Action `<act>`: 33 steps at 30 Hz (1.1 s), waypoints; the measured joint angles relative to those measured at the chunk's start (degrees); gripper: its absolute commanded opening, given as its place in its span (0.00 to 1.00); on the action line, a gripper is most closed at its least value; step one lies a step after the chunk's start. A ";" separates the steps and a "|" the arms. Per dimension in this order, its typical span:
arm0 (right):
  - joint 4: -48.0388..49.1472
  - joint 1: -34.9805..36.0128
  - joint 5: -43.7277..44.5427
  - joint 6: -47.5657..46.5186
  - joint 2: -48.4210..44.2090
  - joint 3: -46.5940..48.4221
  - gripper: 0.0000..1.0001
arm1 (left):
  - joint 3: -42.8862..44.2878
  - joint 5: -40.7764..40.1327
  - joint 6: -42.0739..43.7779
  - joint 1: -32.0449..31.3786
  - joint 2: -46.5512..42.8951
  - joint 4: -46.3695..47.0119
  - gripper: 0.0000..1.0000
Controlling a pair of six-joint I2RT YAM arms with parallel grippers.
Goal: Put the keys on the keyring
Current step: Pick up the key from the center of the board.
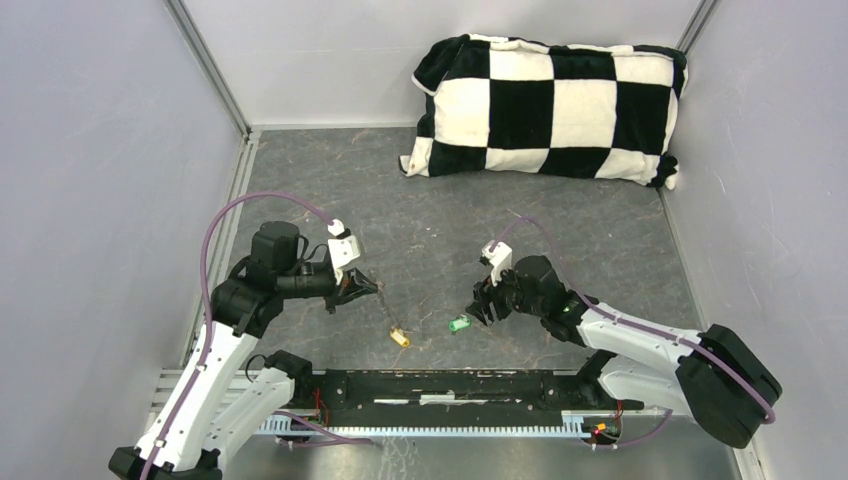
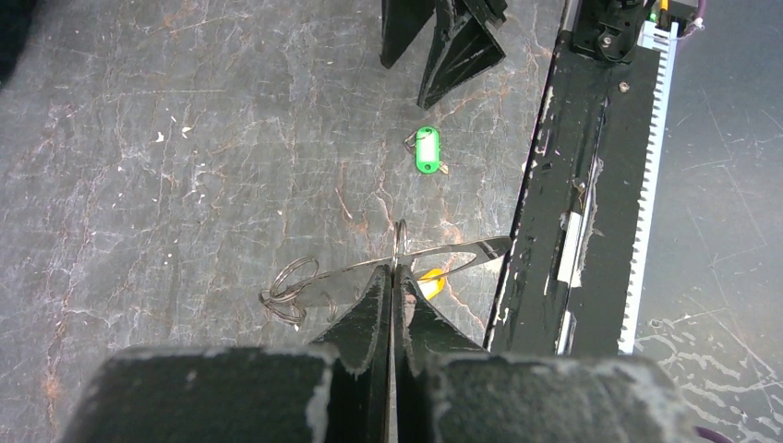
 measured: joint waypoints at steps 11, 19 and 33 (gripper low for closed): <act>3.13 6.47 1.05 -3.63 5.11 -0.57 0.57 | 0.00 -0.15 0.00 0.02 -0.33 0.00 0.02; 3.65 8.22 3.06 -5.29 7.58 -0.61 0.43 | 0.00 -0.22 0.00 0.02 -0.28 0.00 0.02; 4.61 9.33 3.85 -5.97 8.98 -0.66 0.42 | 0.00 -0.66 0.00 0.00 -0.46 0.00 0.02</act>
